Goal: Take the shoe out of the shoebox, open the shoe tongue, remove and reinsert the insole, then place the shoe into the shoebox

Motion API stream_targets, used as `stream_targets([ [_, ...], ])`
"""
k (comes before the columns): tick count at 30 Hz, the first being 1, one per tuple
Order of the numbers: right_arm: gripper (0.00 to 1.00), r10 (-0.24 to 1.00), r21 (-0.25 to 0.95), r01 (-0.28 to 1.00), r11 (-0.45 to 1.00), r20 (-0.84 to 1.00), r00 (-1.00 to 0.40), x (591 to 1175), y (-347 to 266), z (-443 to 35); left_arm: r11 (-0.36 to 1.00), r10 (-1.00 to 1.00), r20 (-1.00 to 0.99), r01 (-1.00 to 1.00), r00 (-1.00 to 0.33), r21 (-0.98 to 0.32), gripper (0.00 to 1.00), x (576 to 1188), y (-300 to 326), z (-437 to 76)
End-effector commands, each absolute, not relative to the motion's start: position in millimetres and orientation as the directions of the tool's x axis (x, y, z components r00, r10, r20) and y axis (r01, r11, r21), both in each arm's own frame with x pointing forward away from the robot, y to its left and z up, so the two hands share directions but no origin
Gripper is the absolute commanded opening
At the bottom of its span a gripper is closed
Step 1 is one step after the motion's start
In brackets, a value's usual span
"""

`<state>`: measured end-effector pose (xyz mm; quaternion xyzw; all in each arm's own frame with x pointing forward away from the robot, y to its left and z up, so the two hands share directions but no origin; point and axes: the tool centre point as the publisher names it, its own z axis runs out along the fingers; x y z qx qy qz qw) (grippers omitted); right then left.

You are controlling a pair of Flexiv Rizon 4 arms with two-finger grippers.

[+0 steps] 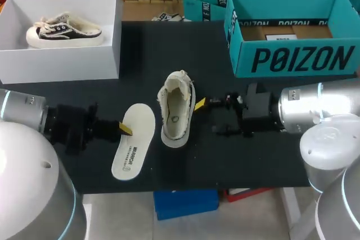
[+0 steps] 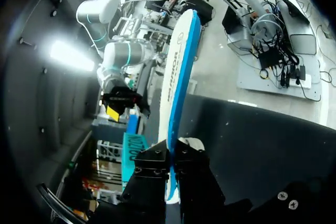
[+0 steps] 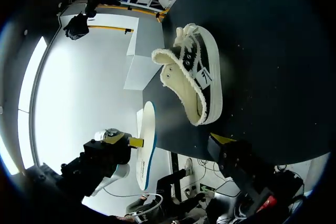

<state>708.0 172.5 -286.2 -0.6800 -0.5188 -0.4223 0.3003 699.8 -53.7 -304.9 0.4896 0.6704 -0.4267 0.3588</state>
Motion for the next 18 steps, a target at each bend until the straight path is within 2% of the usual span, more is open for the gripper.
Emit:
stream_targets([
  [1, 1.00, 0.466, 0.051, 0.945, -0.324, 0.878, 0.112, 686.1, 152.6, -274.0, 0.156, 0.370, -0.889, 0.962, -0.269, -0.226, 0.00, 687.0, -42.6, -299.3],
  [18, 1.00, 0.521, 0.077, 0.950, -0.302, 0.848, 0.097, 662.2, 133.9, -258.0, 0.058, 0.442, -0.868, 0.973, -0.227, -0.225, 0.00, 671.9, -53.0, -297.5],
])
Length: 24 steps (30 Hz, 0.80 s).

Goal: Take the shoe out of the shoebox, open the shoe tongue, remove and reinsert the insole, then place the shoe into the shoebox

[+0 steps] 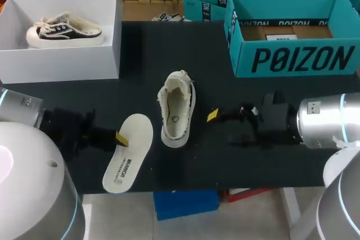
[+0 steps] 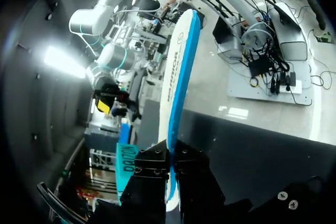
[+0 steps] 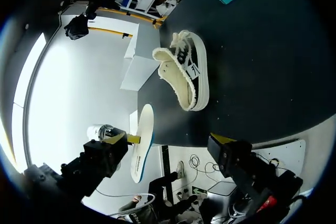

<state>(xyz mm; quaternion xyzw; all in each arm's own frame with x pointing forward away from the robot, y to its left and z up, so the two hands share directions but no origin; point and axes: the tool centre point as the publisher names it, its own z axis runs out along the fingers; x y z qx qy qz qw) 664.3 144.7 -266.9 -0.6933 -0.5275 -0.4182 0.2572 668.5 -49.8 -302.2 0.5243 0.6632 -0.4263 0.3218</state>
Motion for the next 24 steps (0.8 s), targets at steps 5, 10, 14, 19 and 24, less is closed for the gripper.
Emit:
stream_targets([
  [5, 1.00, 0.521, 0.077, 0.950, -0.302, 0.848, 0.097, 662.2, 133.9, -258.0, -0.038, 0.497, -0.842, 0.965, -0.208, -0.261, 0.00, 681.1, -62.9, -293.1],
  [10, 1.00, 0.521, 0.077, 0.950, -0.302, 0.848, 0.097, 662.2, 133.9, -258.0, -0.111, 0.589, -0.791, 0.952, -0.167, -0.284, 0.00, 694.2, -72.3, -301.1],
  [14, 1.00, 0.521, 0.077, 0.950, -0.302, 0.848, 0.097, 662.2, 133.9, -258.0, -0.128, 0.618, -0.769, 0.943, -0.166, -0.306, 0.00, 704.1, -79.7, -310.2],
  [19, 1.00, 0.521, 0.077, 0.950, -0.302, 0.848, 0.097, 662.2, 133.9, -258.0, -0.134, 0.628, -0.760, 0.939, -0.168, -0.318, 0.00, 714.1, -87.8, -319.2],
  [24, 1.00, 0.521, 0.077, 0.950, -0.302, 0.848, 0.097, 662.2, 133.9, -258.0, -0.141, 0.645, -0.747, 0.937, -0.159, -0.321, 0.00, 725.2, -96.0, -327.8],
])
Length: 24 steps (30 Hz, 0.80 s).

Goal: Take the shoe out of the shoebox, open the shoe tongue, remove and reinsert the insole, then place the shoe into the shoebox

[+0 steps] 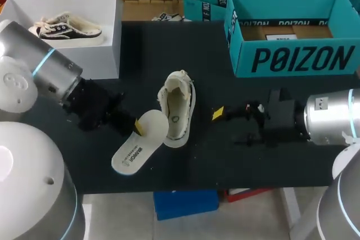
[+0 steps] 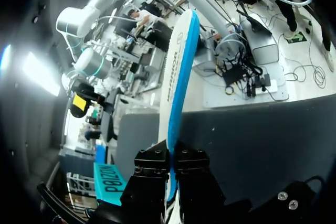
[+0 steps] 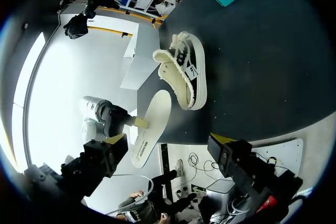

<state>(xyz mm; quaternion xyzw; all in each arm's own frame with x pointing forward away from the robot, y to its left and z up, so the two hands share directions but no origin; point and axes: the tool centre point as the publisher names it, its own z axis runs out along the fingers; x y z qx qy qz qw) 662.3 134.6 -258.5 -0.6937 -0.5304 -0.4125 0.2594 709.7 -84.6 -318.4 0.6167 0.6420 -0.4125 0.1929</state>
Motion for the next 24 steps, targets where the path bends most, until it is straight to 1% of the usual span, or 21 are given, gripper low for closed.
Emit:
stream_targets([
  [1, 1.00, 0.521, 0.077, 0.950, -0.302, 0.848, 0.097, 662.2, 133.9, -258.0, -0.144, 0.649, -0.745, 0.936, -0.156, -0.322, 0.00, 727.2, -98.2, -329.2],
  [13, 1.00, 0.521, 0.077, 0.950, -0.302, 0.848, 0.097, 662.2, 133.9, -258.0, -0.191, 0.685, -0.722, 0.930, -0.103, -0.314, 0.00, 748.3, -124.6, -333.3],
  [24, 1.00, 0.521, 0.077, 0.950, -0.302, 0.848, 0.097, 662.2, 133.9, -258.0, -0.170, 0.714, -0.693, 0.936, -0.098, -0.308, 0.00, 765.8, -128.3, -340.6],
])
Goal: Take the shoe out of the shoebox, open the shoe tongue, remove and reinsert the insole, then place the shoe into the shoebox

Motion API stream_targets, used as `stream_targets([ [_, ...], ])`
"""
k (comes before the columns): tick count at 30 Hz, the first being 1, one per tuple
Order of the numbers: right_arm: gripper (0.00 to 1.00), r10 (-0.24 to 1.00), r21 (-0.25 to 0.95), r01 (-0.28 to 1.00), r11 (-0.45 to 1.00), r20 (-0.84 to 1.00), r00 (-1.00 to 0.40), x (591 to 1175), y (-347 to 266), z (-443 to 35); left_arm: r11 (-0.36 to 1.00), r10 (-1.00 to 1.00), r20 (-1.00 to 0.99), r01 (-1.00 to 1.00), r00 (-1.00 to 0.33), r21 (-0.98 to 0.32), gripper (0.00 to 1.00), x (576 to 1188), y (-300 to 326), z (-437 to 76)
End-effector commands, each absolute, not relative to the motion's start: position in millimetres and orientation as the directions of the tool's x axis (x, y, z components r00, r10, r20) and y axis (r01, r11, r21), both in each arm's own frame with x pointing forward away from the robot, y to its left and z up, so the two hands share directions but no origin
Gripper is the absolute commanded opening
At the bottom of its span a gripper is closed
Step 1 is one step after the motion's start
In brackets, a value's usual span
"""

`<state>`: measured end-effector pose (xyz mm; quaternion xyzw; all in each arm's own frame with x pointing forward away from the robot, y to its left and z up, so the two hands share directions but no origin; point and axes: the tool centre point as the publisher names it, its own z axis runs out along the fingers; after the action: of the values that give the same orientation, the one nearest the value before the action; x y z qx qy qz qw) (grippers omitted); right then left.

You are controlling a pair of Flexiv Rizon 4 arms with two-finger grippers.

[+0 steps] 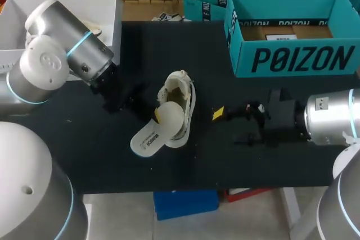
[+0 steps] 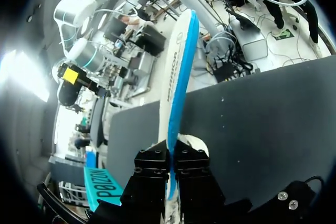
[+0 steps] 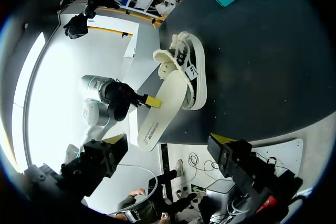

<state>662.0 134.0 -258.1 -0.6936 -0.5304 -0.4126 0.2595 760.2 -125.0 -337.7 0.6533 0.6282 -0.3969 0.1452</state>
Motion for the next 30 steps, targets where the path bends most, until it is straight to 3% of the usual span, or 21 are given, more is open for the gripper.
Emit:
stream_targets([
  [1, 1.00, 0.521, 0.077, 0.950, -0.302, 0.848, 0.097, 662.2, 133.9, -258.0, -0.169, 0.718, -0.689, 0.937, -0.096, -0.306, 0.00, 767.0, -128.6, -342.1],
  [30, 1.00, 0.521, 0.077, 0.950, -0.302, 0.848, 0.097, 662.2, 133.9, -258.0, -0.101, 0.764, -0.638, 0.958, -0.098, -0.267, 0.00, 809.0, -150.8, -367.6],
])
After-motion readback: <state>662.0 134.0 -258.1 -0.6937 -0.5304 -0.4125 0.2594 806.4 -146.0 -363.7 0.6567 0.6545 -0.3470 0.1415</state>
